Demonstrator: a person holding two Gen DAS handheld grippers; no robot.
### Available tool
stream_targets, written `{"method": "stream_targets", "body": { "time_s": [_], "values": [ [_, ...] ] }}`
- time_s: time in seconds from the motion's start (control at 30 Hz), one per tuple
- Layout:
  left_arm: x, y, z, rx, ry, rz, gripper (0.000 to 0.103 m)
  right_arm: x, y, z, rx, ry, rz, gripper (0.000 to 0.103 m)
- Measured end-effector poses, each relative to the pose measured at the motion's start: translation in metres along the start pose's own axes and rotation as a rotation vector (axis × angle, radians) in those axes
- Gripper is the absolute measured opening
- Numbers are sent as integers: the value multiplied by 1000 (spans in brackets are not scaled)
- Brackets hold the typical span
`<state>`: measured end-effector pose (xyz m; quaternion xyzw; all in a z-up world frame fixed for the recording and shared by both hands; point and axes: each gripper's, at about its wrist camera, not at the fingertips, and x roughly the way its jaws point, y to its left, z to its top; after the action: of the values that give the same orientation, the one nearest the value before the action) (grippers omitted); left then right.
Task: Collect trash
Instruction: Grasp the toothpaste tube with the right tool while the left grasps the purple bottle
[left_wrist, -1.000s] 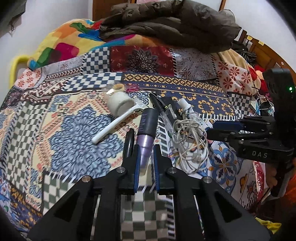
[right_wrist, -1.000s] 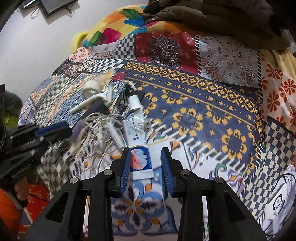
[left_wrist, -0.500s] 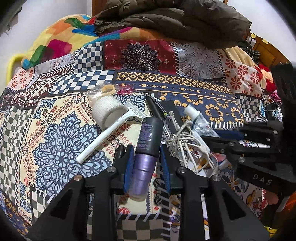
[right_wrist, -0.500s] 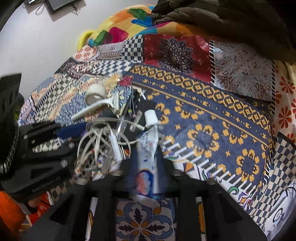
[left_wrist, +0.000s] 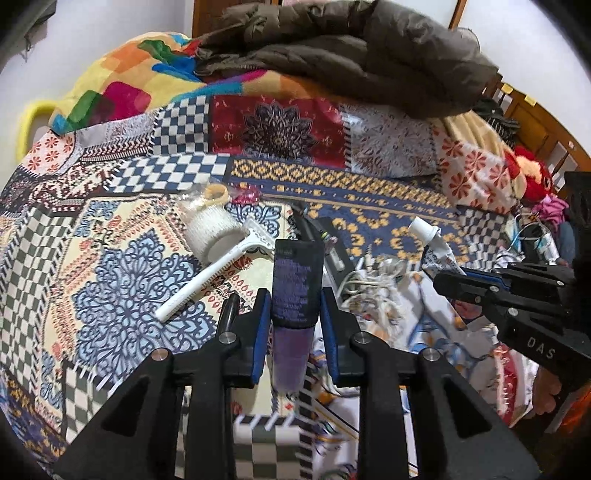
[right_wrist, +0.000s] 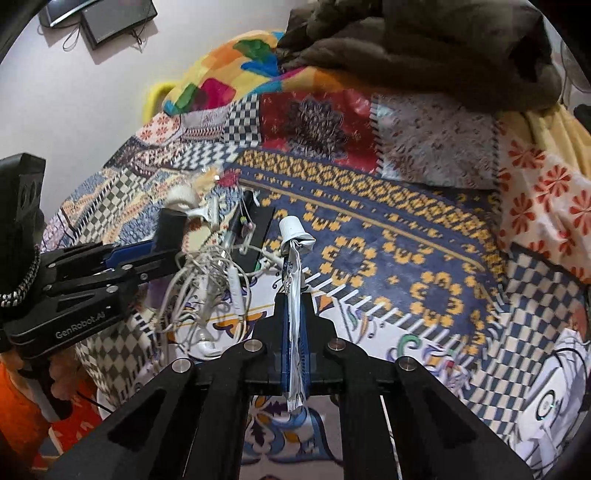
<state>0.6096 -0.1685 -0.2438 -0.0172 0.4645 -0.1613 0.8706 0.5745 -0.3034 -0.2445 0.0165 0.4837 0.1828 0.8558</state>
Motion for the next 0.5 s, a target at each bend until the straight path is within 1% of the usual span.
{"method": "stream_targets", "body": {
  "time_s": [0.17, 0.3, 0.5],
  "values": [
    [-39, -7, 3, -9, -41, 3, 25, -34, 9, 6, 8, -52, -2, 5],
    [-80, -12, 3, -27, -82, -3, 25, -64, 23, 9, -4, -92, -2, 5],
    [-157, -20, -4, -29, -158, 17, 25, -113, 52, 5, -24, -142, 9, 5]
  ]
}}
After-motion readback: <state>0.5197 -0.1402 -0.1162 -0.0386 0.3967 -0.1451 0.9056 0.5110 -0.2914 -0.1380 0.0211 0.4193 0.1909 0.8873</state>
